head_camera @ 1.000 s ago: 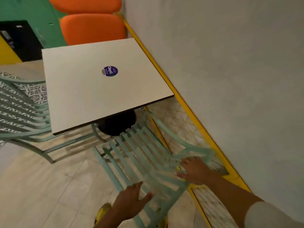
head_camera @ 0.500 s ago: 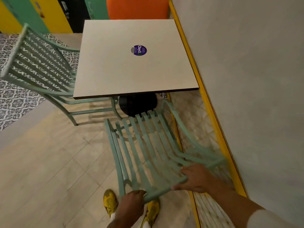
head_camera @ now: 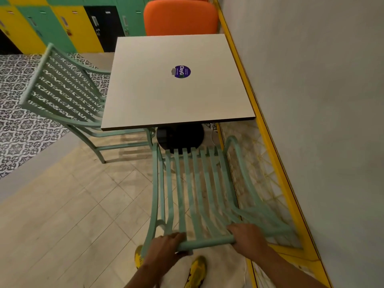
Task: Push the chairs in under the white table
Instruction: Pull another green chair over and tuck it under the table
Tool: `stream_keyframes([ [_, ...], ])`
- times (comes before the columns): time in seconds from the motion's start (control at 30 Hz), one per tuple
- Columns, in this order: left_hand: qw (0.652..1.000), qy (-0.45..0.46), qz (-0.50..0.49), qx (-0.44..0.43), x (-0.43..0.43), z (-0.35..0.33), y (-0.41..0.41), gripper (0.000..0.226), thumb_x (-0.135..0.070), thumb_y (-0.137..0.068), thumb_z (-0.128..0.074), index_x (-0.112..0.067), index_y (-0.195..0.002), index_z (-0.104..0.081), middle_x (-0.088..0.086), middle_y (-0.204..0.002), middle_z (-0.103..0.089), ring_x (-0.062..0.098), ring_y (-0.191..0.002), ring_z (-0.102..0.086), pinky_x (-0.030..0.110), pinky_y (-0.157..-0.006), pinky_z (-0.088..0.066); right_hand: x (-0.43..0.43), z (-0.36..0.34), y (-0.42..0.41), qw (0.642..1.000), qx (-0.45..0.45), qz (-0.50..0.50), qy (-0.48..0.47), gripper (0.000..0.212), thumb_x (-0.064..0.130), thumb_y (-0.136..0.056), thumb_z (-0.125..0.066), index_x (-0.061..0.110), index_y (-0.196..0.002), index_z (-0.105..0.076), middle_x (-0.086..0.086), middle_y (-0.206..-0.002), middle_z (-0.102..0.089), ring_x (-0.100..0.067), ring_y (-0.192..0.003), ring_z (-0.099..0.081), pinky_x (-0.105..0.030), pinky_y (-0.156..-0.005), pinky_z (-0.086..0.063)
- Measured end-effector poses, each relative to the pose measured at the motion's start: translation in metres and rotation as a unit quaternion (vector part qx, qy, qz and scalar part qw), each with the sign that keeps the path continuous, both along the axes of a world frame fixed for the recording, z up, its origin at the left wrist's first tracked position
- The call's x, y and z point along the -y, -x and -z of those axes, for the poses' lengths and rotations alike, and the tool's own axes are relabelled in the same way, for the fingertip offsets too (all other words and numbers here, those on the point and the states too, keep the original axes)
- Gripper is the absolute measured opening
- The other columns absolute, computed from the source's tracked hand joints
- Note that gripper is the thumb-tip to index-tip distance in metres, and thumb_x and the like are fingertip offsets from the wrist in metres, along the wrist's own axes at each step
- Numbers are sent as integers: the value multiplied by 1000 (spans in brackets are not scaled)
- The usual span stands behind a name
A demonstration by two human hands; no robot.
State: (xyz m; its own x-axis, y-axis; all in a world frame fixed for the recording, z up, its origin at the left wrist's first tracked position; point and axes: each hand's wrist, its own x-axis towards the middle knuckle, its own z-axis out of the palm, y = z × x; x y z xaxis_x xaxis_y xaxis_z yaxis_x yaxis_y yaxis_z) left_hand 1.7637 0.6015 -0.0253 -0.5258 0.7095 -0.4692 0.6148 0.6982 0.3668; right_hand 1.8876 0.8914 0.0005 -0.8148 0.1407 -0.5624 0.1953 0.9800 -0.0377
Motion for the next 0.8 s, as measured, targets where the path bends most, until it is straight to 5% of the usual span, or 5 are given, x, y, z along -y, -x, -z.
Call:
stream_keyframes([
  [0.13, 999, 2, -7, -38, -3, 6, 2, 43, -52, -99, -59, -49, -142, -54, -20, -138, -67, 7, -109, -71, 32, -97, -58, 6, 3, 6, 1000, 11, -2, -8, 34, 29, -94, -63, 28, -128, -68, 3, -124, -73, -25, -117, -69, -40, -96, -55],
  [0.5, 996, -7, -6, -85, -7, 1, 62, 42, -47, -102, -61, -49, -144, -58, -13, -117, -76, 8, -98, -73, 25, -86, -54, 3, -2, 53, 999, -32, 33, -8, 23, 35, -98, -66, 27, -119, -72, 0, -114, -76, -27, -108, -72, -41, -86, -57],
  [0.8, 998, -12, 1, -69, -7, 1, 79, 42, -44, -105, -60, -44, -147, -56, -13, -123, -74, 4, -105, -70, 22, -93, -53, 9, -5, 67, 998, -34, 39, -28, 27, 28, -97, -68, 30, -124, -72, 0, -116, -76, -27, -110, -72, -40, -87, -58],
])
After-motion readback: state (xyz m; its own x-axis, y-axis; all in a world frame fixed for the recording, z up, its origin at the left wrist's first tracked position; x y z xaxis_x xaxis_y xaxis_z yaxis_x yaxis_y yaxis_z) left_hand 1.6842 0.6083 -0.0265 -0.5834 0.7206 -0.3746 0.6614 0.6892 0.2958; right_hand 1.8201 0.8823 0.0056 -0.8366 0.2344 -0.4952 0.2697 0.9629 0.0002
